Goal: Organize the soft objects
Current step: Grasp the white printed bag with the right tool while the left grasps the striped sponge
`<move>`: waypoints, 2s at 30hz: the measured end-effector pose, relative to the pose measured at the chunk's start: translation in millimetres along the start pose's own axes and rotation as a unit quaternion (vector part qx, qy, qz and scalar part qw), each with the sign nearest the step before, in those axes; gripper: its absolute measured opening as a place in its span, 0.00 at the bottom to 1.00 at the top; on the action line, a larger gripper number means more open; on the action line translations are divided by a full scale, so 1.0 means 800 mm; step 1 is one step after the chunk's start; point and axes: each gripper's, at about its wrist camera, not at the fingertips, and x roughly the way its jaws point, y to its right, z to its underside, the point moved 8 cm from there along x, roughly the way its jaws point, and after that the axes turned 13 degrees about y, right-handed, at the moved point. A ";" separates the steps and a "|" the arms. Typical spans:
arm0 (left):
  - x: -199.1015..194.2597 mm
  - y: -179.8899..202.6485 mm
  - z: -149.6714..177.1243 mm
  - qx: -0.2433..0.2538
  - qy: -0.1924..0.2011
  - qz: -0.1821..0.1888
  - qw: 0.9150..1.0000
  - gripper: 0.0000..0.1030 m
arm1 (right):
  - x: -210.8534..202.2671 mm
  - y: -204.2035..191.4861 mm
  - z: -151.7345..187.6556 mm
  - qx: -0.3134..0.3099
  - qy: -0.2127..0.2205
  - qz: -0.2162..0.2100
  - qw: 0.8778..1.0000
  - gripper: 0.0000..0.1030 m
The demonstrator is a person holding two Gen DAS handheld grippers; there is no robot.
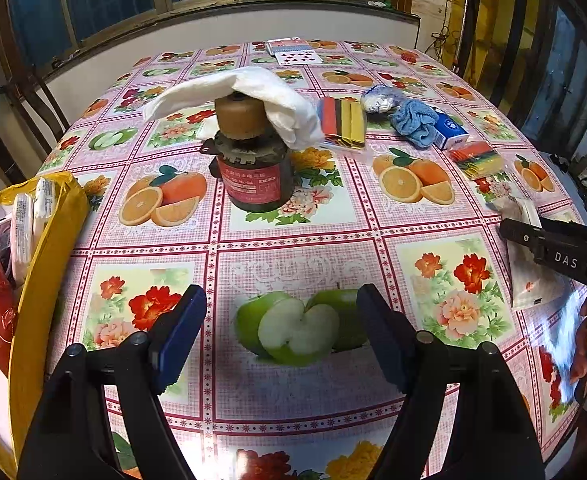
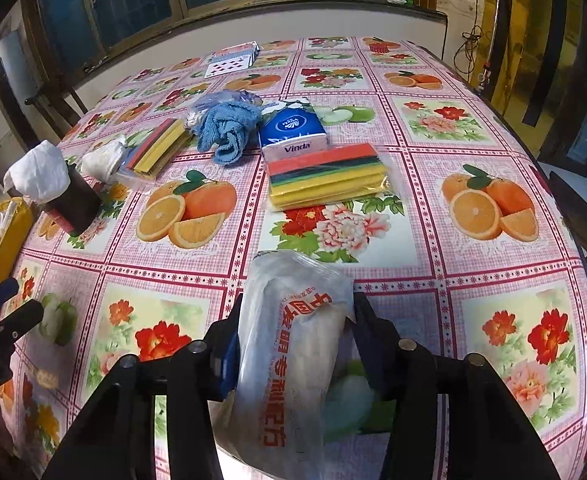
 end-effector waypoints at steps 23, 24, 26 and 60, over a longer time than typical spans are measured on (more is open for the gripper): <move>0.136 0.289 -0.107 0.166 -0.091 0.237 0.953 0.80 | -0.040 0.094 0.013 0.106 0.027 -0.033 0.993 0.50; 0.141 0.293 -0.107 0.170 -0.097 0.237 0.952 0.80 | -0.039 0.095 0.013 0.109 0.027 -0.036 0.993 0.50; 0.152 0.300 -0.105 0.176 -0.109 0.239 0.949 0.80 | -0.039 0.097 0.013 0.110 0.028 -0.037 0.993 0.50; 0.151 0.330 -0.157 0.212 -0.030 0.207 0.955 0.83 | -0.042 0.095 0.019 0.097 0.030 -0.044 0.994 0.51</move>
